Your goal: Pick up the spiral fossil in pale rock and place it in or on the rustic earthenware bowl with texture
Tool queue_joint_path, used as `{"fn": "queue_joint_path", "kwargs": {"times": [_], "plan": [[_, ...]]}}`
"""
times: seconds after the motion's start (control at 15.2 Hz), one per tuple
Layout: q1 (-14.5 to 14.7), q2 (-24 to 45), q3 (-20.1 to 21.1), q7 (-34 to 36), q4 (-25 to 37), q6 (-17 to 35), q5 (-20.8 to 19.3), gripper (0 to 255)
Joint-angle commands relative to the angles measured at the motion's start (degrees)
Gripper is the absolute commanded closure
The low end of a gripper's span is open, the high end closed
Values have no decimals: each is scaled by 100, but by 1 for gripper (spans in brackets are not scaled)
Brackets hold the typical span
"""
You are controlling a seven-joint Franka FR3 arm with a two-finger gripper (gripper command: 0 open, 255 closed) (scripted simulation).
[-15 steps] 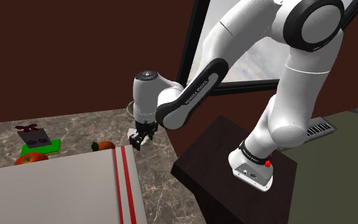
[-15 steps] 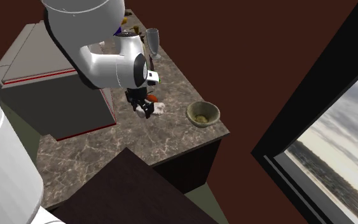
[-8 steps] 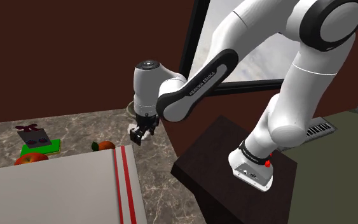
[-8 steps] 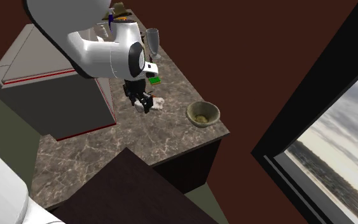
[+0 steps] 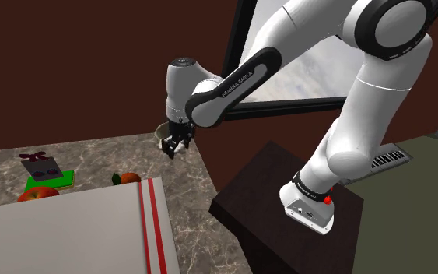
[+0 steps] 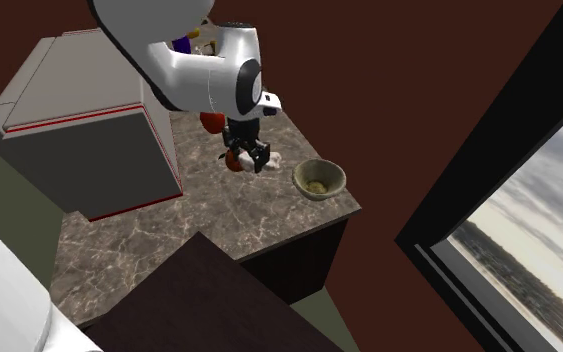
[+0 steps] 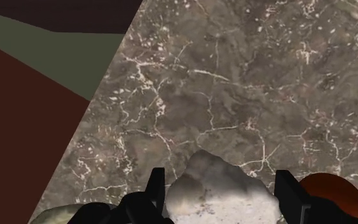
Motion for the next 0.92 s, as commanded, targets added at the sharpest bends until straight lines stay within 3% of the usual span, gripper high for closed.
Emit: {"fn": "queue_joint_path", "kwargs": {"times": [0.0,0.66,0.86], "plan": [[-179,112,-129,-297,178,-71,-33,255],[-891,822,-608,-1459,1388,-585,-145,255],[-934,1014,-661,-1529,1511,-519,-188,255]]}}
